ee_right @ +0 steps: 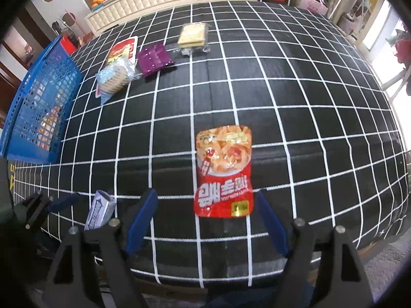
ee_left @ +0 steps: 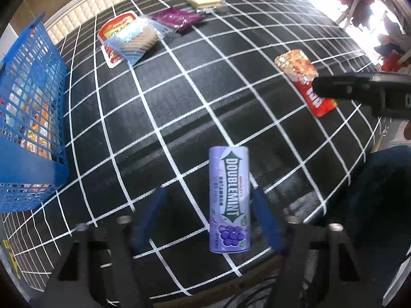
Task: Organize snacks
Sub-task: 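Grasp the red-and-white snack pouch with the right tool, then drop the Doublemint tube into the basket with the left tool while the right tool carries the red pouch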
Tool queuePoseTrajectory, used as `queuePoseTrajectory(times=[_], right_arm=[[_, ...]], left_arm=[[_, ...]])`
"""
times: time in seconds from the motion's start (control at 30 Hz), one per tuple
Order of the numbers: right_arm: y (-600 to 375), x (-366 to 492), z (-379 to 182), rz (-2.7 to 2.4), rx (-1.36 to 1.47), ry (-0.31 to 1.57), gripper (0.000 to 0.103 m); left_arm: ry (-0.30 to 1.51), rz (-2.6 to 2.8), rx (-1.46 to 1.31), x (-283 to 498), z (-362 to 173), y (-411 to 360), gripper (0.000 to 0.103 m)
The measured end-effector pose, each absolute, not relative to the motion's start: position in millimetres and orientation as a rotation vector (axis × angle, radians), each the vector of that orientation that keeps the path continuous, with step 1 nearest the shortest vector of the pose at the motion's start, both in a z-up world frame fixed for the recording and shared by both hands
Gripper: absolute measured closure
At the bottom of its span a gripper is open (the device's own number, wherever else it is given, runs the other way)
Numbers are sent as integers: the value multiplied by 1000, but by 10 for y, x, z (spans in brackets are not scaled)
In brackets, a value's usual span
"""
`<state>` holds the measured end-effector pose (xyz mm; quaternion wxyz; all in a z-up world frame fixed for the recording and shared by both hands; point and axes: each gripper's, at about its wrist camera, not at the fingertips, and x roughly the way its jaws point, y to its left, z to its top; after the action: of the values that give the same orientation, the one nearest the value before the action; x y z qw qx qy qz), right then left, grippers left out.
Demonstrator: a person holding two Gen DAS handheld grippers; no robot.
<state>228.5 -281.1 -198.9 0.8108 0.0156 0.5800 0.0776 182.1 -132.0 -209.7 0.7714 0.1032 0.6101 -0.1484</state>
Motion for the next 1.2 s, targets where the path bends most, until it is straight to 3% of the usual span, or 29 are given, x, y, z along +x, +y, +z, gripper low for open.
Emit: queuePoseTrajectory(times=[0.1, 0.8, 0.9, 0.97, 1.03, 1.2], right_arm=[[-2815, 2313, -2016, 163, 39, 1243, 21], [-2821, 2615, -2337, 92, -74, 1278, 23], [-2782, 2589, -2330, 95, -93, 1267, 33], [-2727, 2536, -2308, 108, -108, 1254, 53], [-2641, 2488, -2297, 129, -137, 1248, 64], [-2587, 2460, -2302, 148, -124, 1257, 73]], left_arm=[[1296, -354, 251, 1778, -2069, -1365, 75], [1219, -263, 116, 2309, -1798, -1192, 75], [1220, -267, 110, 2342, -1826, -1204, 75], [1221, -275, 106, 2332, -1844, -1225, 75], [1219, -276, 111, 2328, -1861, -1241, 75], [1206, -289, 99, 2265, -1798, -1207, 75]])
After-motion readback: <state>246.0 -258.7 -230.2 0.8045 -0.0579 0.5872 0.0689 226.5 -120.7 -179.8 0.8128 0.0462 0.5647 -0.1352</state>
